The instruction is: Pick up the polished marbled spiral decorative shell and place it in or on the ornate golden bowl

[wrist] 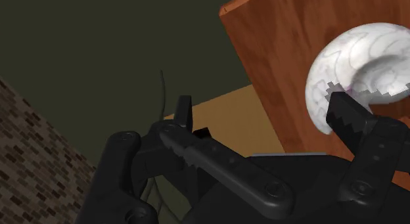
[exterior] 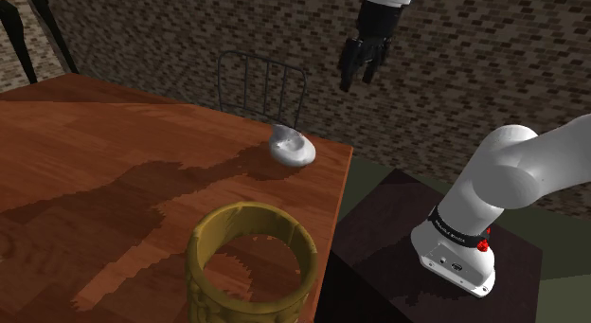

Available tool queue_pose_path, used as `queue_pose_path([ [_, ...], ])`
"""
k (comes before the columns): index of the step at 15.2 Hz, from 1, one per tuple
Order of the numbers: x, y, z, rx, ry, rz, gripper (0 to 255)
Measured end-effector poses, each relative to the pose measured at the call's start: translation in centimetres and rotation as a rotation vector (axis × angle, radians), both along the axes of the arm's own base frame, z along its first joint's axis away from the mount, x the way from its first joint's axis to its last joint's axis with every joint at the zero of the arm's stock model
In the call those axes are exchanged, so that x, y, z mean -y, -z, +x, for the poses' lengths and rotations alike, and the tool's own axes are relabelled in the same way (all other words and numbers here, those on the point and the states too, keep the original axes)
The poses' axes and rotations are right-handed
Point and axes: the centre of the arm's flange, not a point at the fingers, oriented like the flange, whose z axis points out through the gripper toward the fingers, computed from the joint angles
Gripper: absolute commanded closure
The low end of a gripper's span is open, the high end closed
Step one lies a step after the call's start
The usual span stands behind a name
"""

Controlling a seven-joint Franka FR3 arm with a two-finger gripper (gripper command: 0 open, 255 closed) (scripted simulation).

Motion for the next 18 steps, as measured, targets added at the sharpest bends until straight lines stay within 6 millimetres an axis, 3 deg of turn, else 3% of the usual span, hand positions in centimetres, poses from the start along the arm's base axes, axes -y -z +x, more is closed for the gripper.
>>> queue_pose_path([
  [12, -13.6, 2.9, 3.0, 0.033, 0.067, 0.095, 0],
  [18, -14.8, 5.7, 3.5, 0.034, 0.073, 0.102, 0],
])
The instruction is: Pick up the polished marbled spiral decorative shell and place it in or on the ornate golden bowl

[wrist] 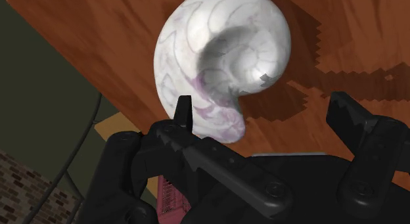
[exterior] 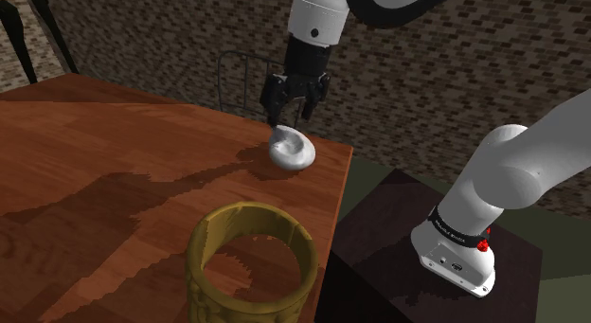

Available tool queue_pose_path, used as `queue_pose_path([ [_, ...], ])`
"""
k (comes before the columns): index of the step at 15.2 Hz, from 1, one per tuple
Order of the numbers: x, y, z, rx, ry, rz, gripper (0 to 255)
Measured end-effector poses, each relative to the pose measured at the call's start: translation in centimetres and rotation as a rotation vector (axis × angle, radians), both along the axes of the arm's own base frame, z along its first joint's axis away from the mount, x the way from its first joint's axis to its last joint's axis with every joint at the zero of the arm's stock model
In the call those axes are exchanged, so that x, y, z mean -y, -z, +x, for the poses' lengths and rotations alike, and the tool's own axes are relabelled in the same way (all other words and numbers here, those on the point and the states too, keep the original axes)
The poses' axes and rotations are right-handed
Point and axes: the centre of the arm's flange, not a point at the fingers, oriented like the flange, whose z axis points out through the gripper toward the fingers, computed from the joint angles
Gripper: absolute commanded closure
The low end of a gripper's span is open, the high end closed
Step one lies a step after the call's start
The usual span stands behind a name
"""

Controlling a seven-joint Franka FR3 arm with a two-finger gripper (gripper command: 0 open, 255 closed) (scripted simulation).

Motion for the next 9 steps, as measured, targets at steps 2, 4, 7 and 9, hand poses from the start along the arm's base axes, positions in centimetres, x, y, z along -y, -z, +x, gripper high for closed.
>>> queue_pose_path([
  [2, -0.07, 0.87, 0.04, 0.0, 0.0, 0.0, 0],
  [4, -0.13, 1.24, 0.07, 0.0, 0.0, 0.0, 0],
  [7, -0.17, 1.35, 0.09, 0.0, 0.0, 0.0, 0],
  [9, -0.18, 1.37, 0.09, 0.0, 0.0, 0.0, 255],
])
